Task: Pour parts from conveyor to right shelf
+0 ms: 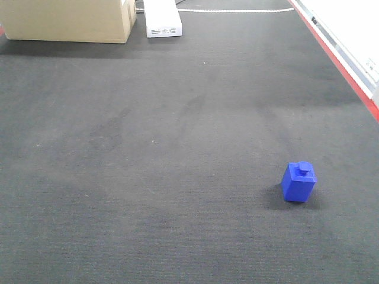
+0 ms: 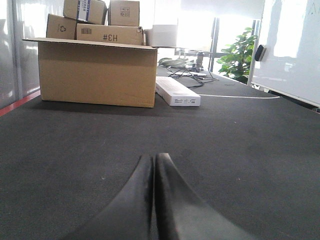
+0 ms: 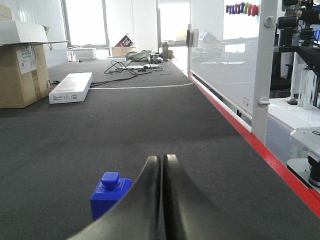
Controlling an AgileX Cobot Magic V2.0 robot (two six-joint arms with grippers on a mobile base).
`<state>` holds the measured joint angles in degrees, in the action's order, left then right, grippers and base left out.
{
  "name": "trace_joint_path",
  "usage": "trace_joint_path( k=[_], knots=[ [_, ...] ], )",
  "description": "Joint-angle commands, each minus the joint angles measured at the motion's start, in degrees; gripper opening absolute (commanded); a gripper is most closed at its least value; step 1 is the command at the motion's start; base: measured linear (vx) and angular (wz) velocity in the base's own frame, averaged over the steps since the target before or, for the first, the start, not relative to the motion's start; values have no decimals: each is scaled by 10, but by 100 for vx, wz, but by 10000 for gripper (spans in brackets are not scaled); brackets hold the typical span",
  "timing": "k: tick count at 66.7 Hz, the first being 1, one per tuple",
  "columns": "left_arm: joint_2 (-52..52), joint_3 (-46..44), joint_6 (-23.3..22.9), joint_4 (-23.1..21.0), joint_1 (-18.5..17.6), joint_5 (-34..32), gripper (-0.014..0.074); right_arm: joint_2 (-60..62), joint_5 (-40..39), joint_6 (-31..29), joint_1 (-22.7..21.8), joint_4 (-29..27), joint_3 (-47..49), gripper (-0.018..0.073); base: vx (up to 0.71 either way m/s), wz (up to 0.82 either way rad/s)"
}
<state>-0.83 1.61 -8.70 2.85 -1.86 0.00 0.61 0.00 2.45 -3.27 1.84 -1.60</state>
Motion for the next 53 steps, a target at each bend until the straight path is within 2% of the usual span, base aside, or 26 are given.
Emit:
trace_joint_path(
  k=[1, 53],
  knots=[
    [-6, 15, -4, -5, -2, -45, -6, 5, -43, -5, -1, 1, -11, -8, 0, 0],
    [-6, 15, -4, -5, -2, -45, -6, 5, -43, -5, -1, 1, -11, -8, 0, 0]
  ],
)
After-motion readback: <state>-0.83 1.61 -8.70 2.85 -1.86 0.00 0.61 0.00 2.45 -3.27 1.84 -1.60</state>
